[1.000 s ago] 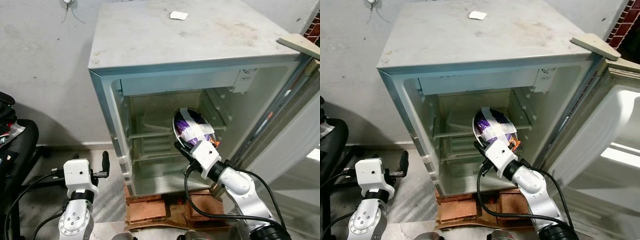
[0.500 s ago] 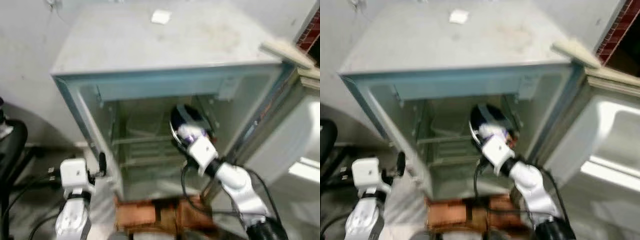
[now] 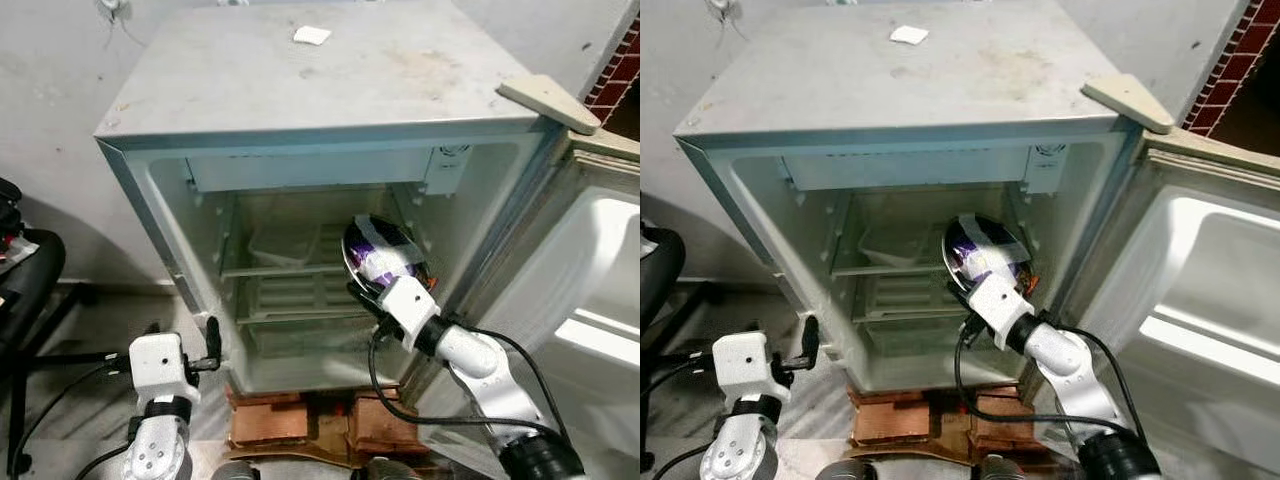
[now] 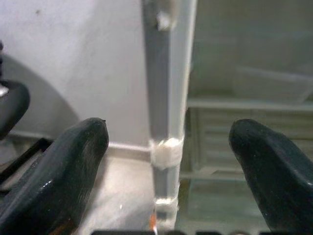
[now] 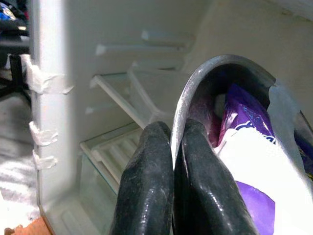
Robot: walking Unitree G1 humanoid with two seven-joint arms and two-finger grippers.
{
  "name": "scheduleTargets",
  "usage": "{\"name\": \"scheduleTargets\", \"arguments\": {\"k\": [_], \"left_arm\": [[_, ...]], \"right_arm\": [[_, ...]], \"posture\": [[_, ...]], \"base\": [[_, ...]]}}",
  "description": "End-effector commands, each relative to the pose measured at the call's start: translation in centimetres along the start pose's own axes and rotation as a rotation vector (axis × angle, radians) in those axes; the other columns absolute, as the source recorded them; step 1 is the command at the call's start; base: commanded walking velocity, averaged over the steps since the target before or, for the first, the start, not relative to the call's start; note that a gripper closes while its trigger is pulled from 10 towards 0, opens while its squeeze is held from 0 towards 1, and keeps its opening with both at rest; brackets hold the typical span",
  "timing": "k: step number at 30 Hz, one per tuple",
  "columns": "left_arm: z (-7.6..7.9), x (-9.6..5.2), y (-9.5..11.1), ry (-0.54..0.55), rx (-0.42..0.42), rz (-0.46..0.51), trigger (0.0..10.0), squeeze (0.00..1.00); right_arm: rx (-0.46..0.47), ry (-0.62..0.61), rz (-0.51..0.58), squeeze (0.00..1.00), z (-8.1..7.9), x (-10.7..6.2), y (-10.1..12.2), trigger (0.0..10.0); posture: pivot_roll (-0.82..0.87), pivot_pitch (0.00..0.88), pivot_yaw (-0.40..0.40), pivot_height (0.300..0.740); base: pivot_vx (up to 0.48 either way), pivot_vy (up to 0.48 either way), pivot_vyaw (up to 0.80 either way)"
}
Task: Restocking fridge
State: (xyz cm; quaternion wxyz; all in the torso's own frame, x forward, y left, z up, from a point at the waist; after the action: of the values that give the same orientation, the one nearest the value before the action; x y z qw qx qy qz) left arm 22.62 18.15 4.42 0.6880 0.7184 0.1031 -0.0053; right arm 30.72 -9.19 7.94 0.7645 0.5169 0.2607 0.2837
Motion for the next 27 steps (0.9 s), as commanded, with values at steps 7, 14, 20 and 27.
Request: {"name": "scheduleTargets", "arguments": {"k": [7, 14, 20, 27], "left_arm": [[-0.6, -2.6, -0.1, 0.045, 0.011, -0.048, 10.0, 0.0], [-0.7, -4.2, 0.7, 0.068, 0.008, -0.06, 10.0, 0.0], [-0.6, -5.4, 1.3, 0.084, 0.003, -0.071, 10.0, 0.0], [-0.5, -7.1, 1.9, 0.103, -0.009, -0.103, 10.0, 0.0]], "right_arm": [[-0.071, 0.053, -0.015, 0.0, 0.7, 2.7, 0.2, 10.0], [-0.141, 0.075, -0.042, 0.0, 2.1, 4.2, 0.5, 10.0], [-0.224, 0.126, -0.065, 0.0, 2.5, 5.6, 1.0, 10.0], [-0.354, 0.133, -0.135, 0.0, 3.7, 8.0, 2.5, 10.0]], "posture": [[0.11, 0.217, -0.035, 0.74], [0.15, 0.27, -0.057, 0.74], [0.17, 0.309, -0.075, 0.74], [0.2, 0.365, -0.088, 0.74]], "base": [[0.0, 0.0, 0.0], [0.0, 0.0, 0.0], [0.0, 0.0, 0.0], [0.0, 0.0, 0.0]]}}
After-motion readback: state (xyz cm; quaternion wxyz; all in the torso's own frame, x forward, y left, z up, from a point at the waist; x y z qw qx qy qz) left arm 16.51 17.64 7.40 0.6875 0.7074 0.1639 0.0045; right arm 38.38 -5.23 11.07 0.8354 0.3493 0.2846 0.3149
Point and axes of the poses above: a point about 5 cm out from each wrist's last joint towards the gripper, its own x axis pointing out of the wrist towards the gripper, its own y axis along the axis of the wrist's last joint, z = x × y, the point moved 4 cm from there along x, pointing out of the wrist towards the gripper, and after that the axes turned 2 degrees about x, right-handed, at the moved point
